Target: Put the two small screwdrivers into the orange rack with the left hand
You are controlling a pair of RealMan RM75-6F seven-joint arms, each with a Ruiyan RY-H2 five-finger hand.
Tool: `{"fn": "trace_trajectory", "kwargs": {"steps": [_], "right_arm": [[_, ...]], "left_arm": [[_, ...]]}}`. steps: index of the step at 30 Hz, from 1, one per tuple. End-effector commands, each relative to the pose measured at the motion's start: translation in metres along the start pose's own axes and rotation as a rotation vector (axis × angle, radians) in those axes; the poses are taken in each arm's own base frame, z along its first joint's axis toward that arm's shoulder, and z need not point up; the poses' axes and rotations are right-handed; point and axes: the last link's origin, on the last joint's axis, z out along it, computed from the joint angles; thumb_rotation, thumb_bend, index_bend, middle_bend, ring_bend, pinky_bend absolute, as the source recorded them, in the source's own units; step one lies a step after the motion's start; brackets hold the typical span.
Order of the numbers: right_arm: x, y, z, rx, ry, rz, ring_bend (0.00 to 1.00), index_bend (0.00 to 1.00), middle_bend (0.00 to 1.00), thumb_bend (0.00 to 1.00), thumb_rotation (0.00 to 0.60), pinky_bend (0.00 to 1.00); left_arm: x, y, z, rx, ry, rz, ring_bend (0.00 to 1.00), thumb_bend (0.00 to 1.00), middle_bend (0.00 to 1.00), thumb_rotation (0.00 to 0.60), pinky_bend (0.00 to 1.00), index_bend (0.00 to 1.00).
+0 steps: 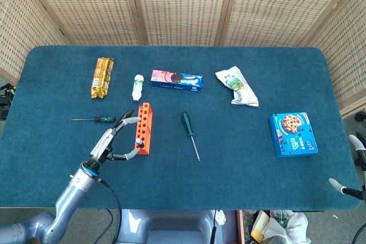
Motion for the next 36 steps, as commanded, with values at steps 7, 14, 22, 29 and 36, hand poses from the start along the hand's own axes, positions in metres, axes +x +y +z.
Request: {"fn": "trace_trajectory", "kwargs": {"steps": [7, 14, 22, 29, 36], "right_arm": [[0.001, 0.0, -0.002, 0.004, 0.004, 0.004, 0.0, 0.0, 0.0, 0.0, 0.6, 0.0], [0.001, 0.0, -0.002, 0.005, 0.001, 0.002, 0.0, 0.0, 0.0, 0.0, 0.6, 0.0], [-0.003, -0.002, -0.001, 0.002, -0.006, -0.015, 0.0, 0.0, 0.0, 0.0, 0.6, 0.0], [-0.007, -0.001, 0.002, -0.013, -0.013, -0.033, 0.0, 0.0, 0.0, 0.0, 0.6, 0.0], [-0.011, 0.001, 0.006, -0.032, -0.024, -0.048, 0.0, 0.0, 0.0, 0.0, 0.6, 0.0]], "left_arm": [[0.034, 0.049, -0.018, -0.085, 0.007, 0.21, 0.0, 0.41, 0.0, 0.6, 0.0, 0.13], [0.077, 0.063, 0.0, -0.012, 0.122, 0.477, 0.0, 0.38, 0.0, 0.6, 0.0, 0.16], [0.12, 0.02, 0.03, 0.244, 0.2, 0.738, 0.0, 0.26, 0.0, 0.6, 0.0, 0.24], [0.125, -0.017, 0.047, 0.375, 0.174, 0.864, 0.0, 0.2, 0.0, 0.6, 0.0, 0.34], [0.12, -0.042, 0.058, 0.435, 0.151, 0.91, 0.0, 0.2, 0.0, 0.6, 0.0, 0.43]]}}
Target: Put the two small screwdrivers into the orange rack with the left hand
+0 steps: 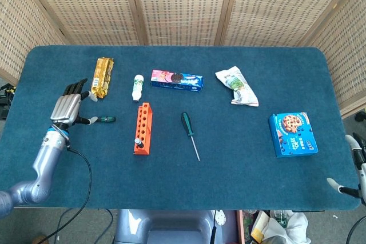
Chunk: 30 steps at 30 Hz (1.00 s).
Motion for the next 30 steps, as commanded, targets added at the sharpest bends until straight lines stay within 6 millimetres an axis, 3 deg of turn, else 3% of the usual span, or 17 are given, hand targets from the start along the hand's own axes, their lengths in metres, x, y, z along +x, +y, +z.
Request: {"fn": "trace_trajectory", "kwargs": {"steps": [1, 7, 30], "right_arm": [[-0.001, 0.0, 0.002, -0.005, -0.005, -0.005, 0.0, 0.0, 0.0, 0.0, 0.6, 0.0], [-0.004, 0.0, 0.004, -0.014, -0.013, -0.015, 0.0, 0.0, 0.0, 0.0, 0.6, 0.0], [-0.008, 0.007, 0.012, -0.054, -0.025, -0.024, 0.0, 0.0, 0.0, 0.0, 0.6, 0.0]], "left_arm": [[-0.015, -0.002, 0.008, 0.016, -0.028, 0.023, 0.0, 0.22, 0.0, 0.6, 0.0, 0.43], [-0.036, -0.006, 0.014, 0.011, -0.073, 0.098, 0.0, 0.29, 0.0, 0.6, 0.0, 0.44], [-0.081, 0.008, 0.04, 0.033, -0.13, 0.144, 0.0, 0.29, 0.0, 0.6, 0.0, 0.45]]}}
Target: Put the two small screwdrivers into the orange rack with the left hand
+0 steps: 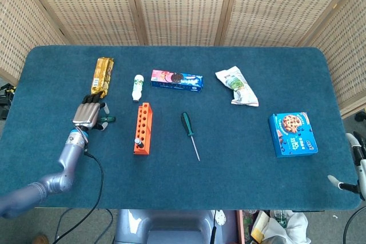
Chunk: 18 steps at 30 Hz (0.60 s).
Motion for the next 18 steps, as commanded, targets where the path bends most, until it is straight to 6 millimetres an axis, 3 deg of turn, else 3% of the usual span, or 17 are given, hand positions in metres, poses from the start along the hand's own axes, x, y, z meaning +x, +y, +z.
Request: {"fn": "trace_trajectory", "kwargs": {"steps": [1, 18], "right_arm": [[0.0, 0.0002, 0.0004, -0.001, 0.0, 0.0, 0.0, 0.0, 0.0, 0.0, 0.6, 0.0], [-0.0005, 0.0017, 0.0019, -0.006, -0.005, 0.003, 0.0, 0.0, 0.0, 0.0, 0.6, 0.0]], "left_arm": [[-0.0036, 0.003, 0.0031, 0.002, -0.007, -0.002, 0.0, 0.29, 0.0, 0.6, 0.0, 0.44], [-0.0102, 0.0034, 0.0071, 0.023, -0.015, -0.004, 0.0, 0.29, 0.0, 0.6, 0.0, 0.44]]}}
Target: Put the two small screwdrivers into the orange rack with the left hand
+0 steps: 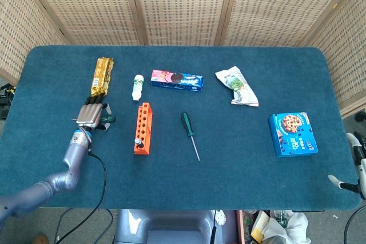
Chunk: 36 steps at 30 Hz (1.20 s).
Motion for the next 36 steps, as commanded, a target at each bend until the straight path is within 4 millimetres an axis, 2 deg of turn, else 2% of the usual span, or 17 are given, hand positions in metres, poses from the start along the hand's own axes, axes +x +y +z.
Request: {"fn": "trace_trajectory", "kwargs": {"steps": [1, 14, 18, 25, 32, 36], "right_arm": [[0.0, 0.0, 0.0, 0.0, -0.001, 0.0, 0.0, 0.0, 0.0, 0.0, 0.6, 0.0], [0.0, 0.0, 0.001, 0.0, -0.002, 0.001, 0.0, 0.0, 0.0, 0.0, 0.6, 0.0], [0.0, 0.0, 0.001, 0.0, -0.003, 0.002, 0.0, 0.0, 0.0, 0.0, 0.6, 0.0], [0.0, 0.001, 0.001, -0.002, -0.004, 0.004, 0.0, 0.0, 0.0, 0.0, 0.6, 0.0], [0.0, 0.001, 0.001, 0.0, -0.006, 0.006, 0.0, 0.0, 0.0, 0.0, 0.6, 0.0], [0.0, 0.001, 0.001, 0.002, -0.006, 0.008, 0.0, 0.0, 0.0, 0.0, 0.6, 0.0]], "left_arm": [[-0.001, 0.0, 0.001, 0.003, -0.004, -0.001, 0.0, 0.29, 0.0, 0.6, 0.0, 0.44], [-0.002, -0.001, 0.002, 0.011, -0.001, 0.008, 0.0, 0.33, 0.0, 0.6, 0.0, 0.5], [-0.003, 0.0, 0.002, 0.013, -0.003, 0.008, 0.0, 0.37, 0.0, 0.6, 0.0, 0.5], [-0.004, 0.001, 0.002, 0.014, 0.0, 0.006, 0.0, 0.45, 0.0, 0.6, 0.0, 0.59], [0.011, -0.003, -0.002, 0.01, 0.037, -0.035, 0.0, 0.47, 0.0, 0.6, 0.0, 0.63], [0.029, -0.004, -0.009, -0.011, 0.074, -0.078, 0.0, 0.47, 0.0, 0.6, 0.0, 0.63]]}}
